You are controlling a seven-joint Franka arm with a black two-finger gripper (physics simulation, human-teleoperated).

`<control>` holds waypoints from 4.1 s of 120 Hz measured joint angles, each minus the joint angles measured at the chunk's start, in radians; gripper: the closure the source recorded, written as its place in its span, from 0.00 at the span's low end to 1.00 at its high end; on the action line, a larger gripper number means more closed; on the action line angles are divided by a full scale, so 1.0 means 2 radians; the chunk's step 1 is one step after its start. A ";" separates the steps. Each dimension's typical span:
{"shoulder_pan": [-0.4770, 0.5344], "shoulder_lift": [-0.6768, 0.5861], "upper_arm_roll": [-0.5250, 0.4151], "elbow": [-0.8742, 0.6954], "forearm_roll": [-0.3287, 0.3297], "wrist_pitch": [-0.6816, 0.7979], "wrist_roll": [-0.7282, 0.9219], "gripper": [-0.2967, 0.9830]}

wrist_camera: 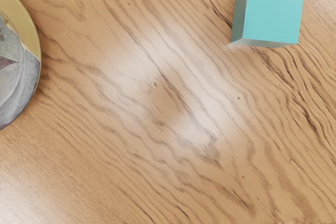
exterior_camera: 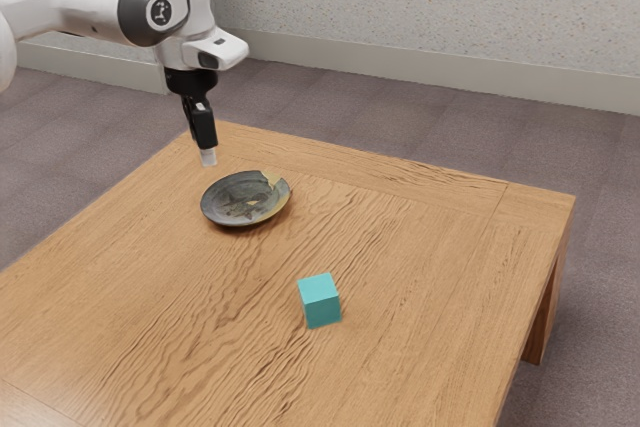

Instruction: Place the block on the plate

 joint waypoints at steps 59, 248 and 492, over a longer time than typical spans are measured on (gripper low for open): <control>-0.055 0.016 -0.022 -0.021 -0.012 0.004 0.034 0.23; -0.107 0.191 -0.022 -0.104 -0.023 0.273 -0.090 0.46; 0.076 0.247 0.002 0.132 -0.056 0.156 0.012 0.25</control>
